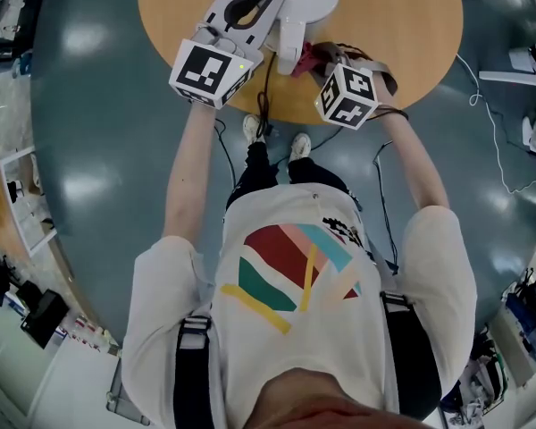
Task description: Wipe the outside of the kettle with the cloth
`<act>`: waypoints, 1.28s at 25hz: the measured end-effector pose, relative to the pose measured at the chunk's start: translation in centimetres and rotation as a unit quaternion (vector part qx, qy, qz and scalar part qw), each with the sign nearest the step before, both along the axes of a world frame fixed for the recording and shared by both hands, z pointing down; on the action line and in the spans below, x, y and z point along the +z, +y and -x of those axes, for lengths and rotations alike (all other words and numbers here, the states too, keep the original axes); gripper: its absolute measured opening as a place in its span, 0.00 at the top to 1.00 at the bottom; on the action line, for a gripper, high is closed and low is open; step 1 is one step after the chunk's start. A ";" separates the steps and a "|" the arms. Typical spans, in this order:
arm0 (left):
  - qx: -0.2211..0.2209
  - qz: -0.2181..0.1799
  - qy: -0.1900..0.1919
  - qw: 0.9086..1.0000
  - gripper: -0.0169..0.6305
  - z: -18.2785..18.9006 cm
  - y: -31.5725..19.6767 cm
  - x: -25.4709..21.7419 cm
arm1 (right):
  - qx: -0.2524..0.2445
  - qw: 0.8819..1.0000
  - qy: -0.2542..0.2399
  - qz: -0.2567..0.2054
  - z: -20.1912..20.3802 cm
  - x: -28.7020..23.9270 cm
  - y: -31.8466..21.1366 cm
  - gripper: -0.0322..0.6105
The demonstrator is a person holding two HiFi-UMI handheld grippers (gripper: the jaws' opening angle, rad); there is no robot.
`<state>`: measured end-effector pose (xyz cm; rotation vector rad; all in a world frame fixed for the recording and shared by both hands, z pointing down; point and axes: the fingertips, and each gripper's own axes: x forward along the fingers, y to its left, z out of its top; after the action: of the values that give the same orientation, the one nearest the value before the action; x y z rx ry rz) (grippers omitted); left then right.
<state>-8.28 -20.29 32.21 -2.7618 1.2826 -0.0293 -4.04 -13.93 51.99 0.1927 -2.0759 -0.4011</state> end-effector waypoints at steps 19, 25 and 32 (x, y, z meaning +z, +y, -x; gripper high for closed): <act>-0.247 -0.034 0.164 0.954 0.91 2.6 12.1 -5.0 | 0.376 0.730 -0.570 0.038 -12.7 -21.2 2.0 0.88; -0.257 -0.039 0.153 0.954 0.91 -0.7 14.5 -5.2 | 0.370 0.724 -0.579 0.051 -13.9 -21.6 5.2 0.88; -0.246 -0.058 0.128 0.959 0.91 -1.8 15.2 -6.9 | 0.359 0.732 -0.578 0.023 -13.4 -23.1 6.5 0.88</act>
<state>-6.46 -5.10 25.30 -2.3370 1.9363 0.3659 9.36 -7.41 28.91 1.4821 -2.9132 0.3968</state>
